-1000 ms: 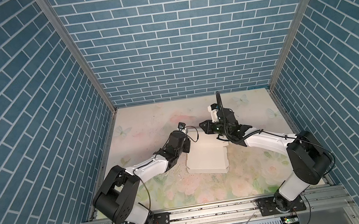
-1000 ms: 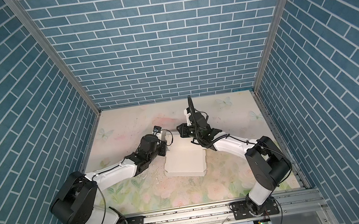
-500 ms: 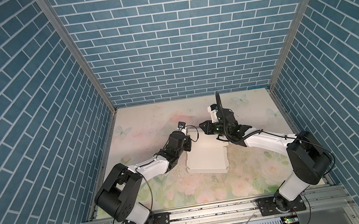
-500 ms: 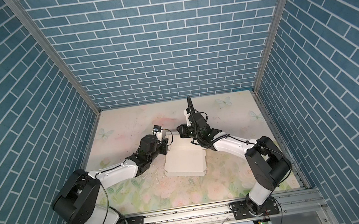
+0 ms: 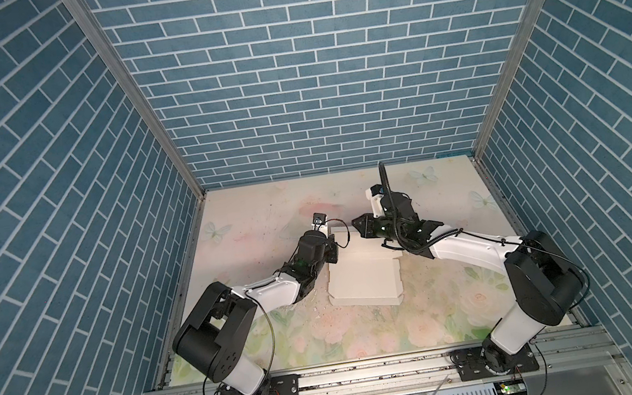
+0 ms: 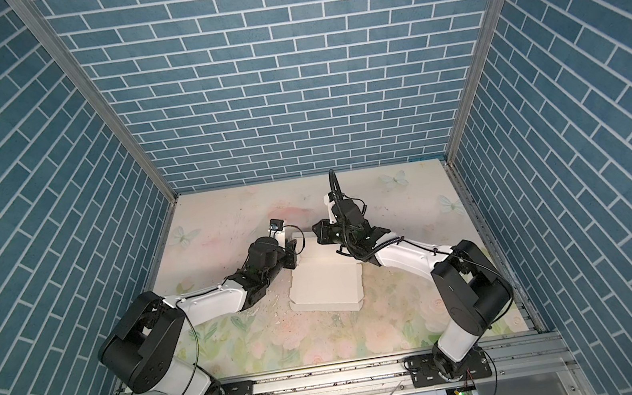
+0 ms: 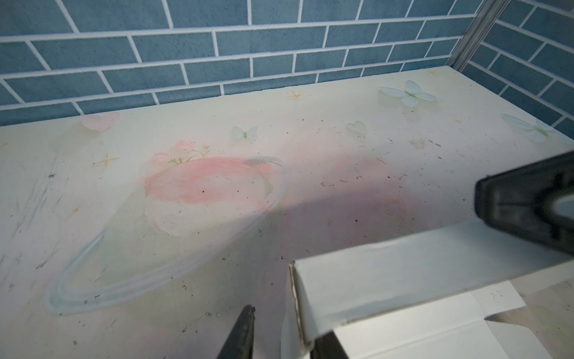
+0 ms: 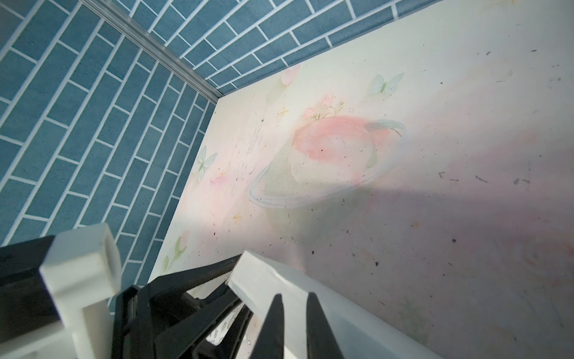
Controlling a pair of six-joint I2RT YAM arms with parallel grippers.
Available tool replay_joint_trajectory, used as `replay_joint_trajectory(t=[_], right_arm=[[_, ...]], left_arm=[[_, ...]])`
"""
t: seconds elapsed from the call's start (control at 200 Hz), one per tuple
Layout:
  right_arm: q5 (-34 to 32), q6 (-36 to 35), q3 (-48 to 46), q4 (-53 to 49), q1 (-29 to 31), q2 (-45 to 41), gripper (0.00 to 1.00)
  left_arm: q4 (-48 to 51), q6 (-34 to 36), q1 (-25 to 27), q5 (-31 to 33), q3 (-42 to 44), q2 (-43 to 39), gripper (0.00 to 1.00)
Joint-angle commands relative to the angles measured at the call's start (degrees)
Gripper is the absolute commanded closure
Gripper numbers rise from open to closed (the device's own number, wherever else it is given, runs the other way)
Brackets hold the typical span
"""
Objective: Fold the paper box
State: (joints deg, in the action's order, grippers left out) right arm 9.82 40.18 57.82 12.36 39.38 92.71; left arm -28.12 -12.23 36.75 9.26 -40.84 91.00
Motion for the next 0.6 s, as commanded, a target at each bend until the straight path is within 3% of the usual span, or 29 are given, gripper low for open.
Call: replay_joint_trajectory(t=[0.0,0.59], right_arm=[[-1.0,-0.1,1.76,-0.35,0.47,0.43,0.85],[-1.69,0.86,0.61,0.07,0.82,1.03,0.87]], left_arm=[[-1.67,-0.08,-0.03,1.55,-0.01,1.38,0.71],[-2.91,-0.16,-0.08,2.4,-1.57,3.99,0.87]])
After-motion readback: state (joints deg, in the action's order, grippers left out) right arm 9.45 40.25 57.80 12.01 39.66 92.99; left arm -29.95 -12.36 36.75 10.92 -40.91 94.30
